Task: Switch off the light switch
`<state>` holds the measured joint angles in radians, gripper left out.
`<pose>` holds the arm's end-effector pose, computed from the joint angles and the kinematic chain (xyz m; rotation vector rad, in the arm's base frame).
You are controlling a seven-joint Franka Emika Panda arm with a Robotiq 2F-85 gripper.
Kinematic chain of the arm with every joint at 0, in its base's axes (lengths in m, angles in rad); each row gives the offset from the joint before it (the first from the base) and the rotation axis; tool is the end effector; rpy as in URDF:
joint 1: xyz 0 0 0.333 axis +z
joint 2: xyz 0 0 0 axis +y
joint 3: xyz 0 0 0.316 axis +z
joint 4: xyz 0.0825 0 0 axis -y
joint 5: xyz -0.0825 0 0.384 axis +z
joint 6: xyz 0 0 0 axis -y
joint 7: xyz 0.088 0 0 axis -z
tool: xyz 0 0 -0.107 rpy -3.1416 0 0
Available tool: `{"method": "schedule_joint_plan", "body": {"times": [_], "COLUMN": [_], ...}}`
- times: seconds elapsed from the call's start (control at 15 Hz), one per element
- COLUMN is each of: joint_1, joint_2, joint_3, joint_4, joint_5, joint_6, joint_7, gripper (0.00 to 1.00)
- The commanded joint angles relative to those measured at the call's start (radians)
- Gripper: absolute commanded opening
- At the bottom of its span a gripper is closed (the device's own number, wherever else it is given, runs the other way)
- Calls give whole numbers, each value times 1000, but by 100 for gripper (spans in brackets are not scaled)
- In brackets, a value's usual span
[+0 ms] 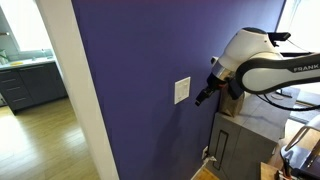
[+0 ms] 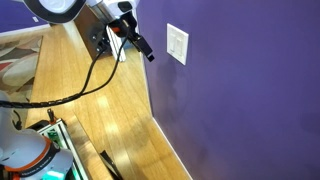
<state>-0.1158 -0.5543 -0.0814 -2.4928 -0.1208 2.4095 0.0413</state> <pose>0.4103 -0.0860 0.5278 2.9582 -0.2462 0.7029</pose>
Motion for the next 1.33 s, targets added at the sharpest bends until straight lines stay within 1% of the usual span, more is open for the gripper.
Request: {"method": "schedule_joint_plan", "body": {"times": [0.0, 0.07, 0.13, 0.4, 0.67, 0.73, 0.8, 1.27], "joint_1": [-28, -28, -27, -23, -30, -30, -31, -53], "joint_2": [43, 53, 63, 98, 124, 129, 135, 167], "joint_3": [30, 33, 32, 29, 30, 30, 29, 28], "joint_4": [-7, -7, -6, -2, 3, 4, 7, 19], "joint_5": [-17, -17, -16, -20, -36, -40, -42, -70], "joint_6": [101, 124, 149, 222, 261, 270, 275, 334], "joint_7": [39, 35, 24, -1, -6, -8, -10, -20], "gripper": [86, 74, 66, 35, 4, 1, 0, 0]}}
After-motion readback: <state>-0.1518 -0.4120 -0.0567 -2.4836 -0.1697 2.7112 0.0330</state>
